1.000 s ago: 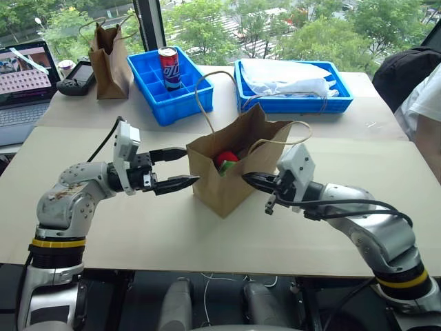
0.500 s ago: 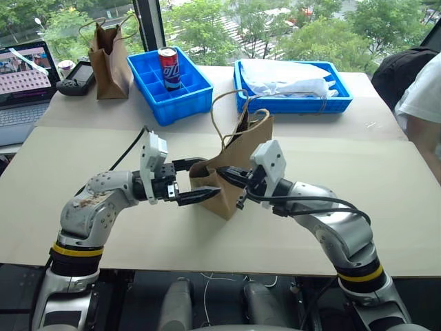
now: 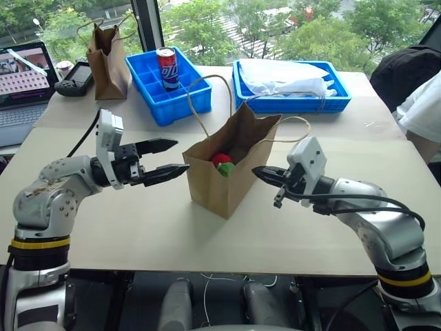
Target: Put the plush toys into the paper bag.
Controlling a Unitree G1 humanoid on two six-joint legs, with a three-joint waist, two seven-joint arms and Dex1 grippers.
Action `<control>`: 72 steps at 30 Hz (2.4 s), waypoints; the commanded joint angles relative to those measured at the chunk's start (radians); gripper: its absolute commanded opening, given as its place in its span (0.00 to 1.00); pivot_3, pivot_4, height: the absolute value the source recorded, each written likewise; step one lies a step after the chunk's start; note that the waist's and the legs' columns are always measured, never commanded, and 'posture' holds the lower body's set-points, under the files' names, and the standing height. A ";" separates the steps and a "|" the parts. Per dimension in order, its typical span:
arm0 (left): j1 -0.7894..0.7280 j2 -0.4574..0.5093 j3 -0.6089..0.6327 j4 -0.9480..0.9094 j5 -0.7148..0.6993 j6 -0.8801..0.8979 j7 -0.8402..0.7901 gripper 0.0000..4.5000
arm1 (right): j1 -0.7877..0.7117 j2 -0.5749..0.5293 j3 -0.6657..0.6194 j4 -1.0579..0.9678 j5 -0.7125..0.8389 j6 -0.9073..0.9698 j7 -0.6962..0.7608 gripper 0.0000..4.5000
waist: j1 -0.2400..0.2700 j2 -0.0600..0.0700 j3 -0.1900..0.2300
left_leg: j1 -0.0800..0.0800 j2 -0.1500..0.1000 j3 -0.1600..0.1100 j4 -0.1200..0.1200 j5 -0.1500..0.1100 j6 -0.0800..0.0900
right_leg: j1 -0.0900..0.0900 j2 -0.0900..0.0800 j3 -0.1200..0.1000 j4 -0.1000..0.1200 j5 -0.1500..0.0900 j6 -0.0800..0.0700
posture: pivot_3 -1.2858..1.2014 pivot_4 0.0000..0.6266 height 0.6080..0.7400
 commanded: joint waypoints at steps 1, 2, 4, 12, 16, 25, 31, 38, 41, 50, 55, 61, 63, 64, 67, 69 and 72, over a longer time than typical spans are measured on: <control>0.019 -0.016 -0.007 -0.064 -0.008 -0.010 0.021 1.00 | -0.010 0.005 -0.001 -0.033 0.010 0.008 0.004 0.00 | 0.001 0.000 0.000 | 0.000 0.000 0.000 0.000 0.000 0.000 | 0.000 0.000 0.000 0.000 0.000 0.000 | 0.52 0.24 0.62; 0.022 -0.018 -0.008 -0.067 -0.007 -0.011 0.025 1.00 | -0.012 0.009 0.002 -0.033 0.010 0.009 0.002 0.00 | 0.002 0.000 0.000 | 0.000 0.000 0.000 0.000 0.000 0.000 | 0.000 0.000 0.000 0.000 0.000 0.000 | 0.52 0.24 0.62; 0.032 -0.019 -0.019 -0.074 0.012 -0.022 0.032 1.00 | -0.012 0.014 0.011 -0.037 0.007 0.010 0.000 0.00 | 0.002 0.000 0.000 | 0.000 0.000 0.000 0.000 0.000 0.000 | 0.000 0.000 0.000 0.000 0.000 0.000 | 0.52 0.24 0.62; 0.061 -0.047 -0.058 -0.130 0.005 -0.006 0.050 1.00 | -0.042 0.056 0.046 -0.057 0.021 0.019 -0.006 0.00 | 0.001 0.000 0.000 | 0.000 0.000 0.000 0.000 0.000 0.000 | 0.000 0.000 0.000 0.000 0.000 0.000 | 0.52 0.24 0.62; 0.057 -0.070 -0.084 -0.132 0.029 -0.012 0.077 1.00 | -0.065 0.082 0.057 -0.066 0.023 0.039 -0.015 0.00 | 0.002 0.000 0.000 | 0.000 0.000 0.000 0.000 0.000 0.000 | 0.000 0.000 0.000 0.001 0.000 0.000 | 0.52 0.24 0.62; 0.070 -0.067 -0.095 -0.184 -0.015 0.027 0.084 1.00 | -0.110 0.155 0.100 -0.064 0.020 0.057 -0.030 0.00 | -0.001 0.000 0.000 | 0.000 0.000 0.000 0.000 0.000 0.000 | 0.000 0.000 0.000 0.001 0.000 0.000 | 0.52 0.24 0.62; 0.080 -0.081 -0.102 -0.212 -0.025 0.040 0.120 1.00 | -0.114 0.188 0.141 -0.026 -0.011 0.029 -0.022 0.00 | 0.000 0.000 0.000 | 0.000 0.000 0.000 0.000 0.000 0.000 | 0.000 0.000 0.000 0.001 0.000 0.000 | 0.52 0.24 0.62; 0.085 -0.114 -0.134 -0.221 -0.012 0.042 0.161 1.00 | -0.120 0.231 0.186 0.031 -0.052 -0.025 -0.006 0.00 | 0.001 0.000 0.000 | 0.000 0.000 0.000 0.000 0.000 0.000 | 0.000 0.000 0.000 0.001 0.000 0.000 | 0.52 0.24 0.62; 0.081 -0.110 -0.150 -0.214 -0.006 0.049 0.165 1.00 | -0.121 0.241 0.192 0.043 -0.064 -0.042 -0.001 0.00 | 0.000 0.000 0.000 | 0.000 0.000 0.000 0.000 0.000 0.000 | 0.000 0.000 0.000 0.001 0.000 0.000 | 0.52 0.24 0.62; 0.017 -0.154 -0.161 -0.117 0.038 0.049 0.232 0.44 | -0.109 0.254 0.204 0.065 -0.098 -0.068 0.007 0.00 | 0.002 0.000 0.000 | 0.000 0.000 0.000 0.000 0.000 0.000 | 0.000 0.000 0.000 0.001 0.000 0.000 | 0.52 0.24 0.62; 0.001 -0.167 -0.170 -0.097 0.053 0.045 0.238 0.22 | -0.106 0.265 0.203 0.067 -0.106 -0.068 0.005 0.00 | 0.001 0.000 0.000 | 0.000 0.000 0.000 0.000 0.000 0.000 | 0.000 0.000 0.000 0.001 0.000 0.000 | 0.52 0.24 0.62; -0.015 -0.152 -0.180 -0.053 0.077 0.027 0.203 0.22 | -0.095 0.264 0.187 0.045 -0.101 -0.045 -0.003 0.00 | 0.002 0.000 0.000 | 0.000 0.000 0.000 0.000 0.000 0.000 | 0.000 0.000 0.000 0.001 0.000 0.000 | 0.52 0.24 0.62; -0.025 -0.149 -0.177 -0.038 0.081 0.025 0.193 0.22 | -0.088 0.255 0.178 0.032 -0.094 -0.036 -0.001 0.00 | 0.002 0.000 0.000 | 0.000 0.000 0.000 0.000 0.000 0.000 | 0.000 0.000 0.000 0.001 0.000 0.000 | 0.52 0.24 0.62; -0.029 -0.149 -0.177 -0.033 0.083 0.025 0.193 0.22 | -0.085 0.252 0.176 0.028 -0.093 -0.034 0.000 0.00 | 0.002 0.000 0.000 | 0.000 0.000 0.000 0.000 0.000 0.000 | 0.000 0.000 0.000 0.001 0.000 0.000 | 0.52 0.24 0.62; -0.037 -0.153 -0.183 -0.019 0.099 0.017 0.198 0.22 | -0.074 0.243 0.172 0.017 -0.091 -0.024 0.001 0.00 | 0.002 0.000 0.000 | 0.000 0.000 0.000 0.000 0.000 0.000 | 0.000 0.000 0.000 0.001 0.000 0.000 | 0.52 0.24 0.62; -0.034 -0.165 -0.176 -0.022 0.088 0.021 0.202 0.22 | -0.068 0.245 0.172 0.011 -0.084 -0.012 0.001 0.00 | 0.002 0.000 0.000 | 0.000 0.000 0.000 0.000 0.000 0.000 | 0.000 0.000 0.000 0.001 0.000 0.000 | 0.52 0.24 0.62; -0.037 -0.185 -0.141 -0.032 0.020 0.076 0.215 0.33 | -0.069 0.254 0.173 0.004 -0.084 -0.004 -0.005 0.00 | 0.002 0.000 0.000 | 0.000 0.000 0.000 0.000 0.000 0.000 | 0.000 0.000 0.000 0.001 0.000 0.000 | 0.52 0.24 0.62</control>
